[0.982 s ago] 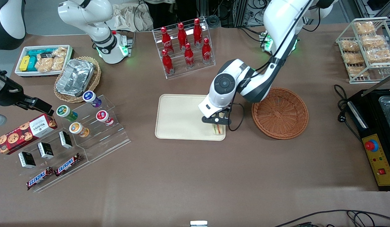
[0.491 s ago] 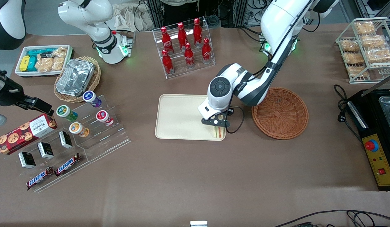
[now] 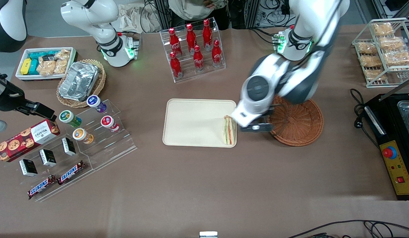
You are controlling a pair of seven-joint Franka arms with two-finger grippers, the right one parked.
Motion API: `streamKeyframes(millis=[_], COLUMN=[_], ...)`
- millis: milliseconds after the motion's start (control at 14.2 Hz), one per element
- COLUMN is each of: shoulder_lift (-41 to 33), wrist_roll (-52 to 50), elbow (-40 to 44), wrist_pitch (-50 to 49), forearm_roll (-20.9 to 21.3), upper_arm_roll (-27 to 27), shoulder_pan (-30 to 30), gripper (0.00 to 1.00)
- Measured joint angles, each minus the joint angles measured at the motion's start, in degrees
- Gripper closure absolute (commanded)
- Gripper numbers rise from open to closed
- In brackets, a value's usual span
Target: Place sandwich from basket to tray
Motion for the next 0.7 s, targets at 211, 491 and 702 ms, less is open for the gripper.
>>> streamKeyframes(millis=[211,491,702], shoulder_lift=[-7.9,-11.9,-14.12], wrist_roll=[7.06,17.77,21.14], elbow=[-0.09,-0.25,-0.21], wrist_pitch=[-4.26,-9.37,-12.05], forearm_roll=[0.0,-0.03,0.05], upper_arm_roll=[0.17,0.29,0.33], shoulder_pan=[6.96,14.47,21.92], gripper=[0.0,0.0,0.0])
